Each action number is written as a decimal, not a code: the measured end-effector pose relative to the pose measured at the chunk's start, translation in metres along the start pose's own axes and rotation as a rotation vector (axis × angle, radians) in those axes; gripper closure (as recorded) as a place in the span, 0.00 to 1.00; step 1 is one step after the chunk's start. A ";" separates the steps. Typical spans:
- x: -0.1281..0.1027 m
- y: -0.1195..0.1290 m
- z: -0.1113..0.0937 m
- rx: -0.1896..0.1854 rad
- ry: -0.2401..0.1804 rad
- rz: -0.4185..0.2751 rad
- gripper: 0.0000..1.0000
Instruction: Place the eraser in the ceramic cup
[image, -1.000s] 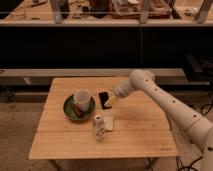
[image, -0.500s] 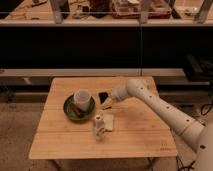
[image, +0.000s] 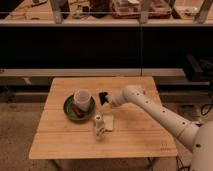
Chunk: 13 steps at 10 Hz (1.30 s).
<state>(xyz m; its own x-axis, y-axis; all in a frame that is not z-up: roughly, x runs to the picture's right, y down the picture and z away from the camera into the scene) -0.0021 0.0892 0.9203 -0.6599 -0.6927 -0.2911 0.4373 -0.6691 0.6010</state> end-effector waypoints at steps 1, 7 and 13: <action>-0.001 0.002 0.004 -0.003 -0.003 0.018 0.32; -0.012 0.037 0.001 -0.059 0.011 0.135 0.32; -0.011 0.059 -0.027 -0.124 0.055 0.145 0.32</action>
<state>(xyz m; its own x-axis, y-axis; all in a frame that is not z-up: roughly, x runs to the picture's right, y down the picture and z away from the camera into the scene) 0.0474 0.0503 0.9384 -0.5518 -0.7956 -0.2500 0.5995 -0.5868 0.5443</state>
